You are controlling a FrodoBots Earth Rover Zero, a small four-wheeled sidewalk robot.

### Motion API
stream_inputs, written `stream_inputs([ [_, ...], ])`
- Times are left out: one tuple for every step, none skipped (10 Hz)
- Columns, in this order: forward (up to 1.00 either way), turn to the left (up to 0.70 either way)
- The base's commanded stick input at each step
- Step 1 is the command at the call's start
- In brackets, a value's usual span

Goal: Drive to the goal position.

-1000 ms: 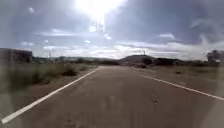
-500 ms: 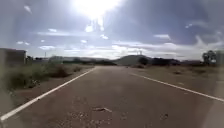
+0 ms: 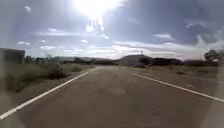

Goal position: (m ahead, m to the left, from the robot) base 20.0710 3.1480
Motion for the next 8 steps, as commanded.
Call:
stream_inputs([
  [1.0,0.0],
  [1.0,0.0],
  [1.0,0.0],
  [1.0,0.0],
  [1.0,0.0],
  [1.0,0.0],
  [1.0,0.0],
  [1.0,0.0],
])
